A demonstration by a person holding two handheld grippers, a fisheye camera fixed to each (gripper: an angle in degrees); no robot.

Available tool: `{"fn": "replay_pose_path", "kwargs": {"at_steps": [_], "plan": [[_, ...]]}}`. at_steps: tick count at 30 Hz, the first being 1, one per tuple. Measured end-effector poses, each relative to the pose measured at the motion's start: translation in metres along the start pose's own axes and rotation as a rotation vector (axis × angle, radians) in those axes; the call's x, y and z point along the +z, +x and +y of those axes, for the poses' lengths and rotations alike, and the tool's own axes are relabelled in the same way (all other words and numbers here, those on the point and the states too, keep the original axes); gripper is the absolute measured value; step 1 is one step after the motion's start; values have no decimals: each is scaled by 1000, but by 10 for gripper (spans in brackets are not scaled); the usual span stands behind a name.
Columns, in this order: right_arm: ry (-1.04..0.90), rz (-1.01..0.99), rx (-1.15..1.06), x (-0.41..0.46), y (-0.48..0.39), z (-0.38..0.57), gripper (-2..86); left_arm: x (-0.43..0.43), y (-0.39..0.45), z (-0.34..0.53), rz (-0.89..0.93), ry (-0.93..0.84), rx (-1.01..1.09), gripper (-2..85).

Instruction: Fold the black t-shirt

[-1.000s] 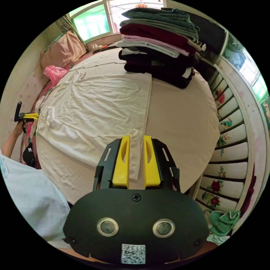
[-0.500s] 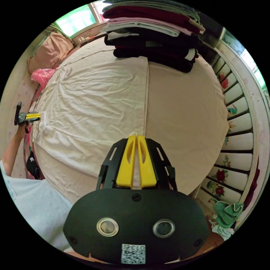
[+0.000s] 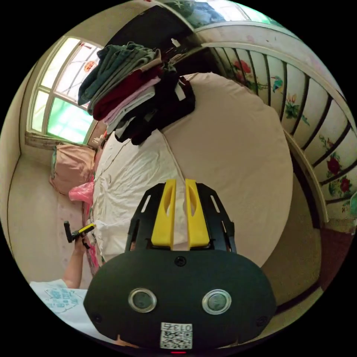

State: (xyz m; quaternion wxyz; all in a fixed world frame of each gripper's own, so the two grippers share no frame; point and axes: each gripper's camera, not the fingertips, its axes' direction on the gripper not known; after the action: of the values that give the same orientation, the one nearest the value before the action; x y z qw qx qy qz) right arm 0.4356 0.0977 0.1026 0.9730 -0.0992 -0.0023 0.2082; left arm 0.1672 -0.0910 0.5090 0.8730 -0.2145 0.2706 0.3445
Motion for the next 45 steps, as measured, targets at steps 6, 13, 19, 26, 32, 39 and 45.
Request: {"fn": "replay_pose_path", "kwargs": {"at_steps": [6, 13, 19, 26, 32, 39, 45], "plan": [[-99, 316, -421, 32, -63, 17, 19, -25, -3, 26, -64, 78, -75, 74], [-256, 425, -635, 101, -104, 46, 2, -22, 35, 72, -87, 12, -3, 49], [-188, 443, -524, 98, -109, 41, 0, 7, 35, 98, -207, -164, -2, 21], [-251, 280, -722, 102, -172, 86, 0, -16, 34, 128, -128, -89, 21, 48], [-244, 373, -678, 116, -175, 117, 2, -15, 28, 147, -120, -110, 69, 85], [-201, 422, -493, 121, -145, 103, 1, -5, 18, 134, -159, -189, 167, 52], [-296, 416, -507, 142, -147, 91, -1, -19, 7, 121, -110, -289, 341, 8]]}}
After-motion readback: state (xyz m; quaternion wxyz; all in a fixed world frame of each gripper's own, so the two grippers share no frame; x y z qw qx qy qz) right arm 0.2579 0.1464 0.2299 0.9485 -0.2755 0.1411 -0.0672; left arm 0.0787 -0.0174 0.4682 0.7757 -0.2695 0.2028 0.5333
